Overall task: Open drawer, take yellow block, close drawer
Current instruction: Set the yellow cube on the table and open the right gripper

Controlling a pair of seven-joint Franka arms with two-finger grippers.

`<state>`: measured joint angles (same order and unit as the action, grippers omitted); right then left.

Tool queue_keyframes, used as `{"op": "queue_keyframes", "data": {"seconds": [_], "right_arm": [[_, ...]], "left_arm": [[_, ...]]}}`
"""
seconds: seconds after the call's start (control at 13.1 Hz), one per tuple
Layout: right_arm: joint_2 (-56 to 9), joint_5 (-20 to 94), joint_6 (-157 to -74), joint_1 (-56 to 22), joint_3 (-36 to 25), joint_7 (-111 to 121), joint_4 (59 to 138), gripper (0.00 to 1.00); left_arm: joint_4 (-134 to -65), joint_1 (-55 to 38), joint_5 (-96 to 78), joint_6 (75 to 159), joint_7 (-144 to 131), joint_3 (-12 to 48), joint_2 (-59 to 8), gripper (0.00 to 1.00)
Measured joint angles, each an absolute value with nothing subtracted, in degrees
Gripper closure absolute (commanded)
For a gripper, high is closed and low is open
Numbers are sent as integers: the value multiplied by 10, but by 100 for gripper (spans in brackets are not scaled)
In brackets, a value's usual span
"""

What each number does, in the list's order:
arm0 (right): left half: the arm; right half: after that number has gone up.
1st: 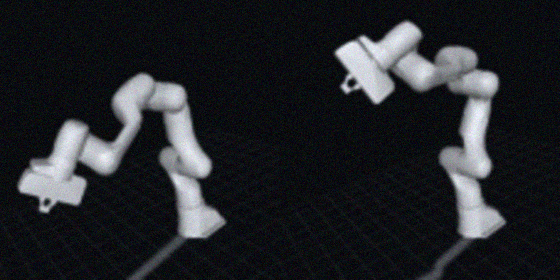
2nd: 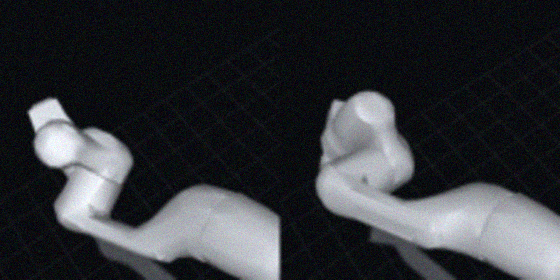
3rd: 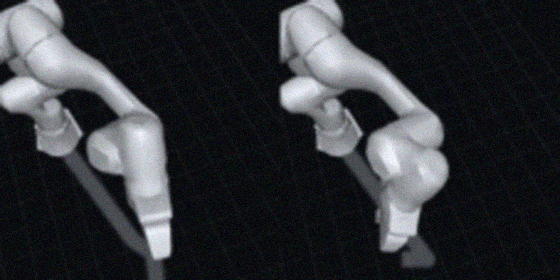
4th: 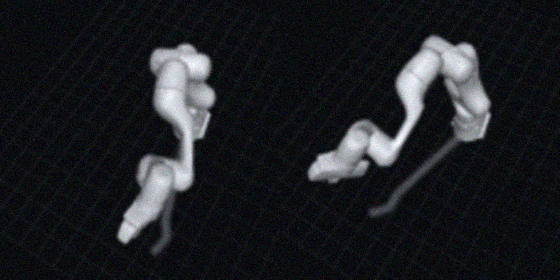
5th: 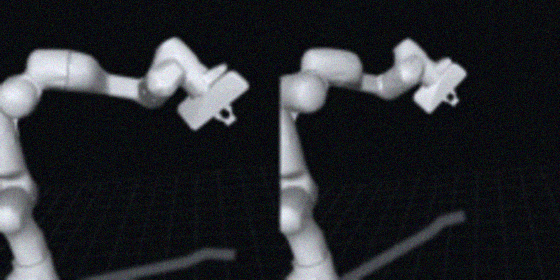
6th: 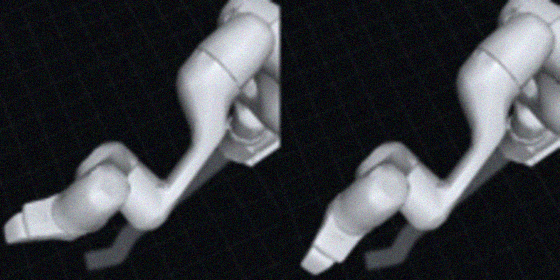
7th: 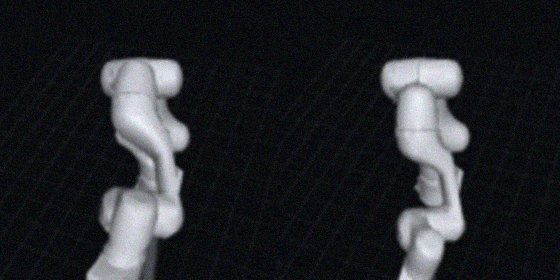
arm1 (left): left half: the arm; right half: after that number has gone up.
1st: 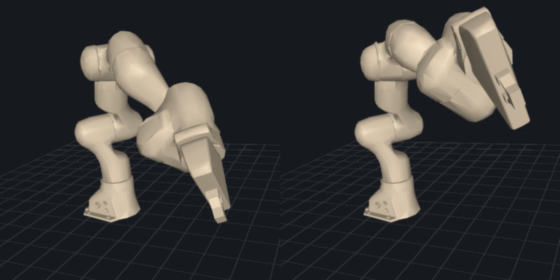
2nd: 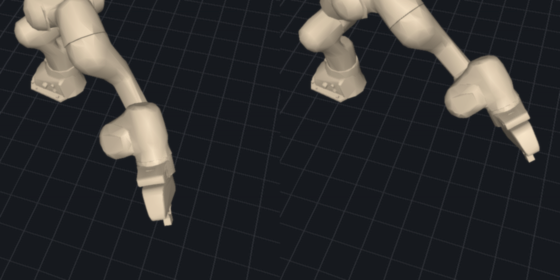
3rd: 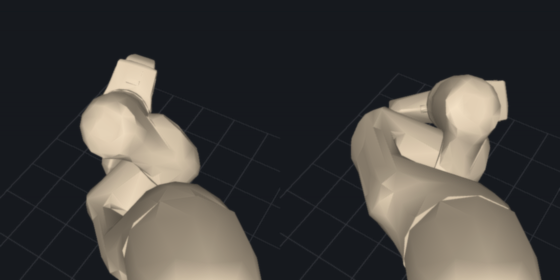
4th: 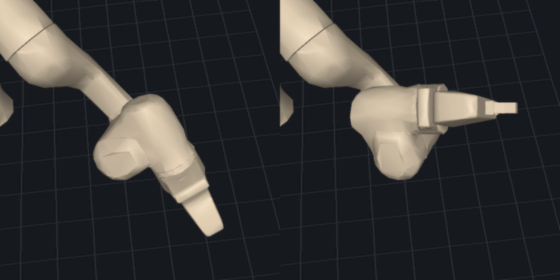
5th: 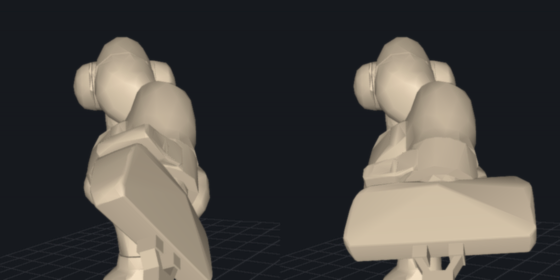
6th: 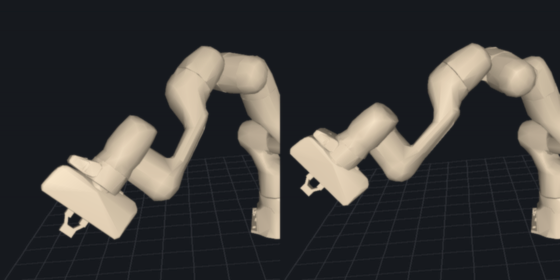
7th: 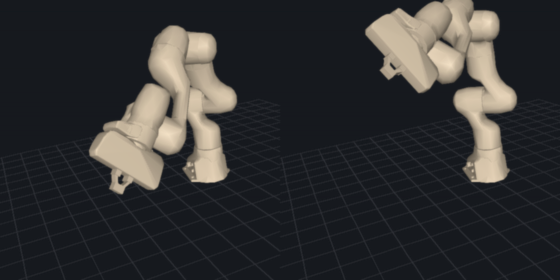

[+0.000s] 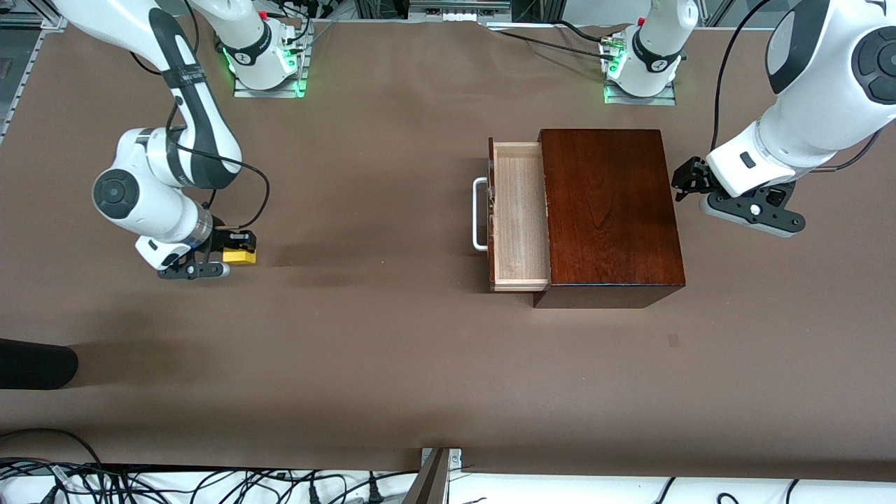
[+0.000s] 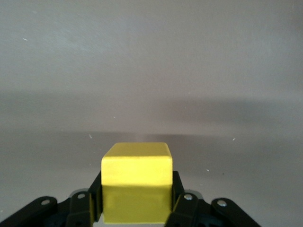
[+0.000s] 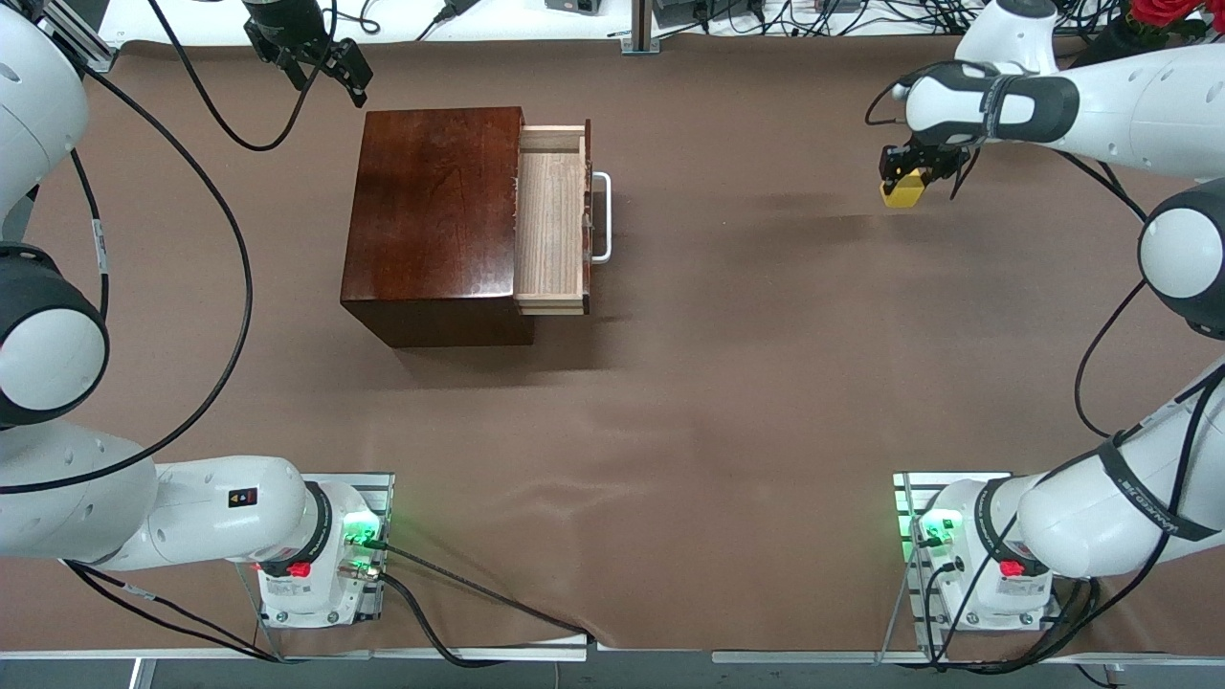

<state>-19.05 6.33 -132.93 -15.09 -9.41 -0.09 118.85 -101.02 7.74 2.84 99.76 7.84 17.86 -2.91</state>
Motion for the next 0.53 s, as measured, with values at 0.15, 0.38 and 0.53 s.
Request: {"op": "queue_keyframes", "data": {"seconds": [0.15,0.38,0.53], "right_arm": [[-204,63,-1358,-151,-94,-5,1203,100],[-233,64,-1391,-151,-93,-6,1210,100],[-246,64,-1414,-151,-89,-6,1216,78]], "left_arm": [[-1010,77,28,997,78,179,-29,0],[-1010,77,28,992,78,179,-29,0],[-1010,77,28,985,79,183,-29,0]]}}
